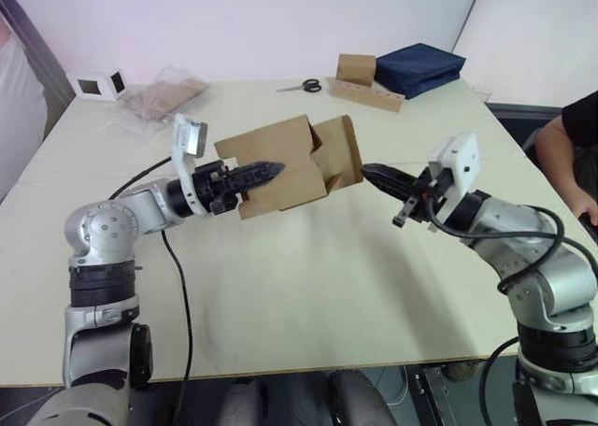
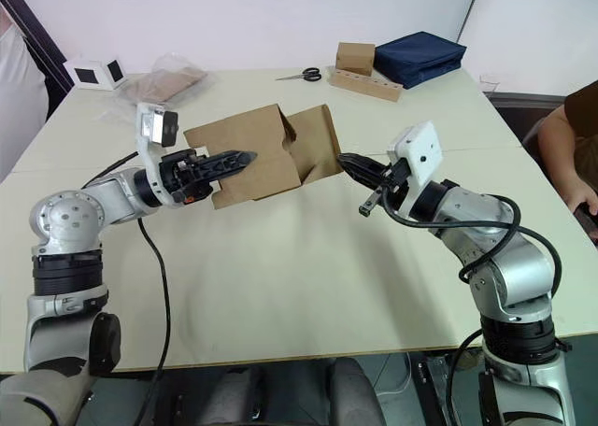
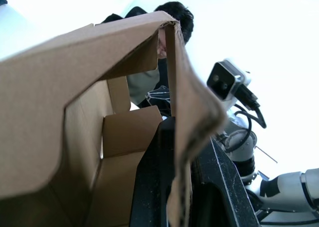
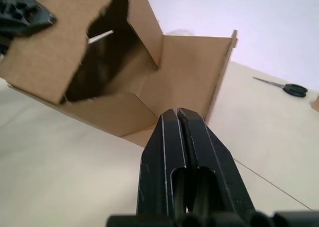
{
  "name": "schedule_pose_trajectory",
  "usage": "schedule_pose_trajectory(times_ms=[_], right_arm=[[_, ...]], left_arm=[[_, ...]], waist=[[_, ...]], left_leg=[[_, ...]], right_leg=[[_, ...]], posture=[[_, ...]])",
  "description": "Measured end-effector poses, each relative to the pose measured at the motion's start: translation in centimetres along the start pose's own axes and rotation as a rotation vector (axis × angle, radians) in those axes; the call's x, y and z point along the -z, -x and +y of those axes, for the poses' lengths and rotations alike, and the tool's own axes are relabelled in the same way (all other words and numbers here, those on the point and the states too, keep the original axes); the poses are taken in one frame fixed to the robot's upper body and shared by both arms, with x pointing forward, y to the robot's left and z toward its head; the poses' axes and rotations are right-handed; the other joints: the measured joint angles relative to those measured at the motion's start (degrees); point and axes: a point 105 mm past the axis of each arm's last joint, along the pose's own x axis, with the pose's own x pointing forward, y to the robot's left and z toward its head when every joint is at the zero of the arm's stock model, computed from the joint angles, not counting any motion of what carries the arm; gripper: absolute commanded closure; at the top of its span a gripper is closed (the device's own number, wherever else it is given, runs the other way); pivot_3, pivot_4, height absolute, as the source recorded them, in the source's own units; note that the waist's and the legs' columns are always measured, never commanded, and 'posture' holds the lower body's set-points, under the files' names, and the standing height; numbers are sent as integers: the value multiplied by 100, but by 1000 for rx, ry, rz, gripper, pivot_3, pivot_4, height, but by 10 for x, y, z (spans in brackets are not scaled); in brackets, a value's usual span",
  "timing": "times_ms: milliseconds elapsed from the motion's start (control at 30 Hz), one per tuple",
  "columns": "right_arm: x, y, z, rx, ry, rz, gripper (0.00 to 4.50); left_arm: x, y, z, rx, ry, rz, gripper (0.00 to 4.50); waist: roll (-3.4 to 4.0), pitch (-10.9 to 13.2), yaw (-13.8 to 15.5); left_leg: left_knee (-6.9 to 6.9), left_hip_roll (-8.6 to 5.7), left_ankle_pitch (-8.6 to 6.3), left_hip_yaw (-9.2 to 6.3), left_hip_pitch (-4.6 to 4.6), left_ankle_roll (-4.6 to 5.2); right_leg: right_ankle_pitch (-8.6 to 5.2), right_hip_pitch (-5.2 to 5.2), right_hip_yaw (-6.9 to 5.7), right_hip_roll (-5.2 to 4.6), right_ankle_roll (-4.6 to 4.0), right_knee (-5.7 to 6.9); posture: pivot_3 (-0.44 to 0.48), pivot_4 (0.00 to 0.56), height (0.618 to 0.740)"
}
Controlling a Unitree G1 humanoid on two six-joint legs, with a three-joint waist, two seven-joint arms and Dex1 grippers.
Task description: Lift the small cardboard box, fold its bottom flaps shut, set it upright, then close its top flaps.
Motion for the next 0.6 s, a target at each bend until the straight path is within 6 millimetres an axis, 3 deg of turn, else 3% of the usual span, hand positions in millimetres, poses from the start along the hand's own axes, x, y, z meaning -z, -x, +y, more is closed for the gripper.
schedule_pose_trajectory(times_ms=[267,600], right_arm=[[1,-22,26,-92,-38,-25,4500],[1,-31,44,-198,-32,-21,4500]], left_arm=[[-2,-4,-4,19,9,-11,4417],[0,-8,-5,33,30,-6,4417]], waist=[[0,0,7],[0,0,5]], left_leg=[[0,-1,0,0,0,0],[0,-1,0,0,0,0]], right_leg=[[0,1,0,-2,0,-1],[0,1,0,-1,0,-1]], posture=[[0,150,740],[0,150,740]])
